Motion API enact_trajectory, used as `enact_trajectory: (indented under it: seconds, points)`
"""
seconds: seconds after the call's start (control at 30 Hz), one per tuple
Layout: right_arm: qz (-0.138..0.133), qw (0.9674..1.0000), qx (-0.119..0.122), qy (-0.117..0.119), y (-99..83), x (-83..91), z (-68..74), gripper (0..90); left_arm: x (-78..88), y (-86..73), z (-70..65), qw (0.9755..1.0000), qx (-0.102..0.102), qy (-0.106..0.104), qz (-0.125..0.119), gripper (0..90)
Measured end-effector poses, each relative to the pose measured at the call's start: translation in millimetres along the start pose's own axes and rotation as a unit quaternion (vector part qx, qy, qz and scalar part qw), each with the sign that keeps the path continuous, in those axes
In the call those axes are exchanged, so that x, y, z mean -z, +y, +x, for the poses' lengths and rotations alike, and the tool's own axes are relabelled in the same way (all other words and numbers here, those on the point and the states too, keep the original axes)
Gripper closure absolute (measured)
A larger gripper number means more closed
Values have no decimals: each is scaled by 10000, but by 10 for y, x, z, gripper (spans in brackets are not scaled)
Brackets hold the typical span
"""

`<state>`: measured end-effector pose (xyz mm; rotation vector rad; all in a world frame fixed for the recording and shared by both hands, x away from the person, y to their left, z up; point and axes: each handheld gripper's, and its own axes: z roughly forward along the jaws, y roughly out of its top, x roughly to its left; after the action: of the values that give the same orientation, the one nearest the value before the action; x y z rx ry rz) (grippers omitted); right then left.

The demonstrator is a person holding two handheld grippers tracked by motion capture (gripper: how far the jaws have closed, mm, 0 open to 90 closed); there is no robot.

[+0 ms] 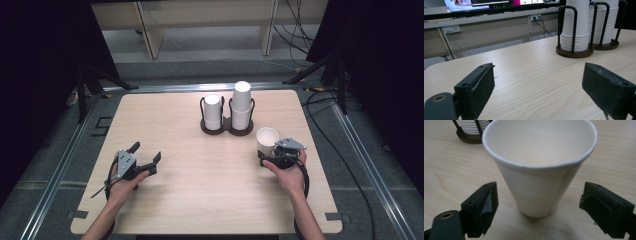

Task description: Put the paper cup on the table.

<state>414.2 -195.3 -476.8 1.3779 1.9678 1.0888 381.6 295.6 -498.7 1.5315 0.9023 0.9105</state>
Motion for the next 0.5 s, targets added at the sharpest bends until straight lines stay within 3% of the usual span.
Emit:
enact_trajectory:
  seconds: [0.03,0.1,0.23,0.27,0.3,0.33,0.37,0.4,0.43,0.47,0.5]
  points:
    - [-51,9999,91,-26,-10,2,-9,147,-2,-4,-9,10000,57,27,-20,106]
    - [-38,10000,-40,-32,-26,51,9,146,1,-2,-6,10000,54,17,1,107]
    - [-98,9999,-5,51,-71,107,-17,146,-4,-5,-5,10000,69,25,-41,106]
    - [-70,9999,-115,-30,-87,123,1,147,1,-2,-6,10000,56,19,-4,106]
    - [-139,9999,-6,47,-98,126,-22,146,-2,-4,-9,10000,53,28,-22,106]
    - [-58,9999,-71,96,-108,155,-20,147,-2,-3,-9,10000,47,30,-14,106]
    - [-78,10000,8,59,-120,171,-33,147,-3,-3,-10,10000,49,27,-17,106]
    - [-56,9999,-62,85,-133,198,-29,147,-3,-3,-10,10000,49,28,-14,107]
    - [-177,9998,53,43,-150,182,-42,147,-3,-3,-9,10000,49,27,-15,107]
    - [-48,9999,-94,55,-165,239,-23,147,0,-2,-7,10000,47,18,9,106]
    - [-180,9997,-102,100,-185,235,-31,148,-1,-1,-6,10000,49,19,12,107]
